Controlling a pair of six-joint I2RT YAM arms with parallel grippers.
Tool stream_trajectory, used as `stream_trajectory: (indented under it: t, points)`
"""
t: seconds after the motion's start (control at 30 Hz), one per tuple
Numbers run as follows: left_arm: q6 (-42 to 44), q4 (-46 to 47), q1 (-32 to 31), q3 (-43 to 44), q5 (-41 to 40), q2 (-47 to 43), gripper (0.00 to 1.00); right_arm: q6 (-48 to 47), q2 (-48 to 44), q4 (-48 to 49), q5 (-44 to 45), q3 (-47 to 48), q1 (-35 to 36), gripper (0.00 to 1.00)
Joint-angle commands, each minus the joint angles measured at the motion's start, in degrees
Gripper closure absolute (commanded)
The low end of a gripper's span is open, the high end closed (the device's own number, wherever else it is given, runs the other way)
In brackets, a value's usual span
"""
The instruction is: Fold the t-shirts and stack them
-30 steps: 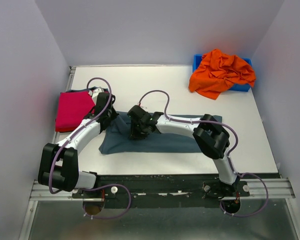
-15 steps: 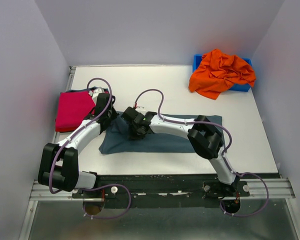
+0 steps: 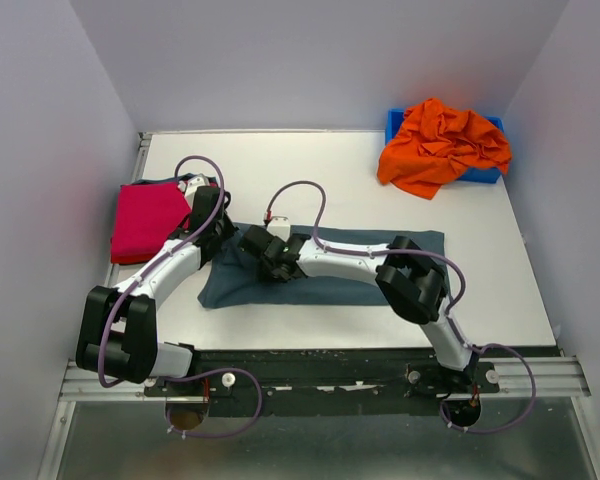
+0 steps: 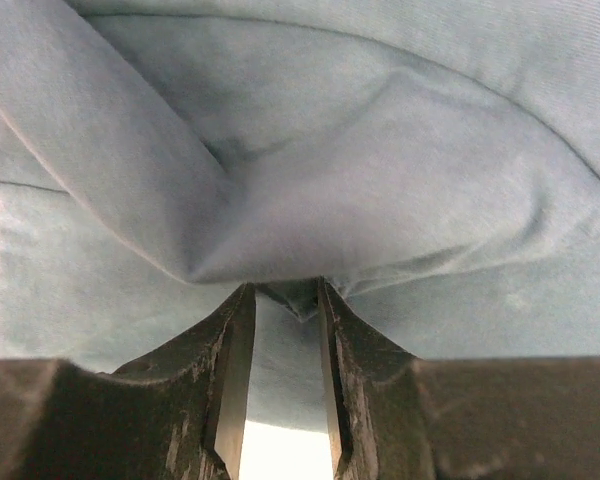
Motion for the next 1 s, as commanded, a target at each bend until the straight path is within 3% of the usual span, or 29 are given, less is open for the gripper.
stream_trajectory:
  t: [0.0,0.5,0.6,0.73,0.97]
  points:
    - [1.0,1.2,0.1,0.0,0.6,-0.4,1.0,-2.3,-2.3,-0.4,6.4,-7.4,0.9,0.59]
    - [1.5,1.0,0.1,0.9,0.1,2.6,1.0,-13.3,-4.3,6.0,9.9,-7.7,1.5,0.63]
    - [1.5,1.0,0.1,1.0,0.1,2.7,1.0,-13.5,-3.7,6.8,8.4,-7.6,1.5,0.68]
    - [1.3,0.7,0.1,0.8,0.4,2.4,1.0,-12.6,-3.7,6.7,7.3,-7.6,1.5,0.81]
    - [-1.3,-0.3,0.0,-2.8,2.1,-2.7,1.0,-12.1,-8.6,6.7,4.4,-10.2,1.6,0.91]
